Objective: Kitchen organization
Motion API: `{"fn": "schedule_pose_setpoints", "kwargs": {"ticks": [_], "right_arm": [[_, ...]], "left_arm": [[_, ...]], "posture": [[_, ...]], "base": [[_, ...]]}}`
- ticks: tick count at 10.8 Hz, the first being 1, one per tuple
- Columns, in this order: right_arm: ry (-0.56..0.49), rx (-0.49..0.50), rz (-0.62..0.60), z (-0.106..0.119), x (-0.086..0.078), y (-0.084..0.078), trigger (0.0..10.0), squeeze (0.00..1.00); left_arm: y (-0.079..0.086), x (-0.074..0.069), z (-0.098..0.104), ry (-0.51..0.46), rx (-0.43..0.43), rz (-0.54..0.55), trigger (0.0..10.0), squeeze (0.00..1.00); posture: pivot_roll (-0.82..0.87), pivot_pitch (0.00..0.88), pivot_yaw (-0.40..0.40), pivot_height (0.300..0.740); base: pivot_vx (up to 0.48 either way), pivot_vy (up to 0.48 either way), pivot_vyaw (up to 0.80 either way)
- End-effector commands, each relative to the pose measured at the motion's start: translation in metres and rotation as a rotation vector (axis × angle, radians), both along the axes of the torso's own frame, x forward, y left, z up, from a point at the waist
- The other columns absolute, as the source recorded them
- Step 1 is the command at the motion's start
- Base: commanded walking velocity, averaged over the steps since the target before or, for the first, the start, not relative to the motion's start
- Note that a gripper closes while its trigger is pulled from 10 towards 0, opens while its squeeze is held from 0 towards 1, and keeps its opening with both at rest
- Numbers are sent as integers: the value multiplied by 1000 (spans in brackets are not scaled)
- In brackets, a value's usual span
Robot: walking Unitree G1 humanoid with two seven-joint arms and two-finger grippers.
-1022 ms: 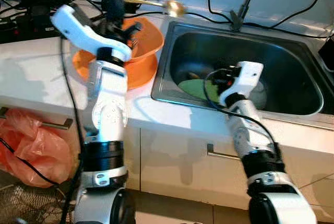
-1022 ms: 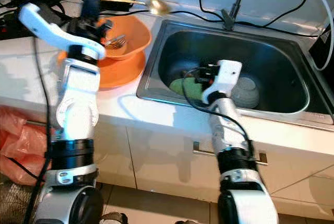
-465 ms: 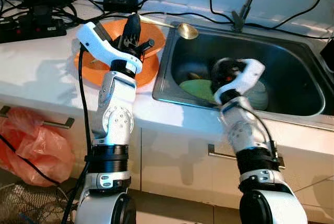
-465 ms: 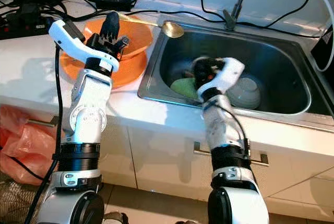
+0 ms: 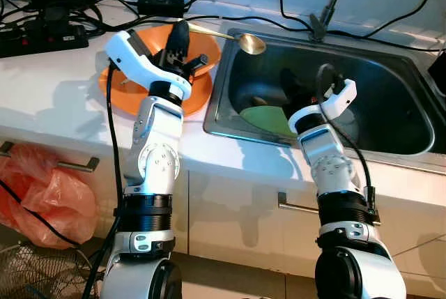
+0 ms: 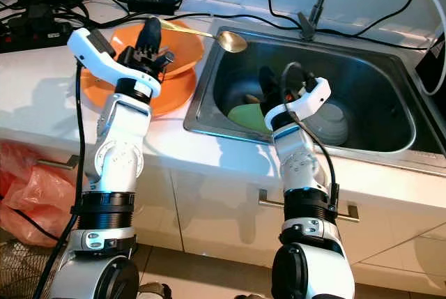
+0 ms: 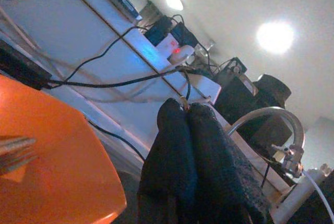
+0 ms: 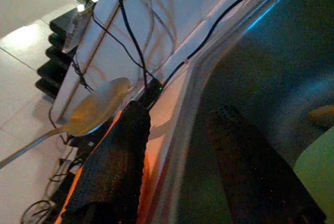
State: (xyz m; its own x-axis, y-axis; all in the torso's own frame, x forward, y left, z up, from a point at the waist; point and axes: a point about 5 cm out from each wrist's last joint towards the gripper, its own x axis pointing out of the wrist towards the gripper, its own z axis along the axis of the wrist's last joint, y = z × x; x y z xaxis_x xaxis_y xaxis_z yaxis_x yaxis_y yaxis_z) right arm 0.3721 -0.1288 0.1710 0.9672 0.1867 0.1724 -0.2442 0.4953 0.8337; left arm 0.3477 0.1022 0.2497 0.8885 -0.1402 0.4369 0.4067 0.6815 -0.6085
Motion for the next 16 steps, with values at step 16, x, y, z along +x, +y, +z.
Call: {"fn": "schedule_pose_setpoints", "kwargs": {"ticks": [16], "right_arm": [[-50,66,46,16,-2,-2,10000,0]], "left_arm": [[-31,-10,-22,94,-117,-161,10000,0]], "posture": [[114,65,-71,740]], "base": [[0,0,0]]}}
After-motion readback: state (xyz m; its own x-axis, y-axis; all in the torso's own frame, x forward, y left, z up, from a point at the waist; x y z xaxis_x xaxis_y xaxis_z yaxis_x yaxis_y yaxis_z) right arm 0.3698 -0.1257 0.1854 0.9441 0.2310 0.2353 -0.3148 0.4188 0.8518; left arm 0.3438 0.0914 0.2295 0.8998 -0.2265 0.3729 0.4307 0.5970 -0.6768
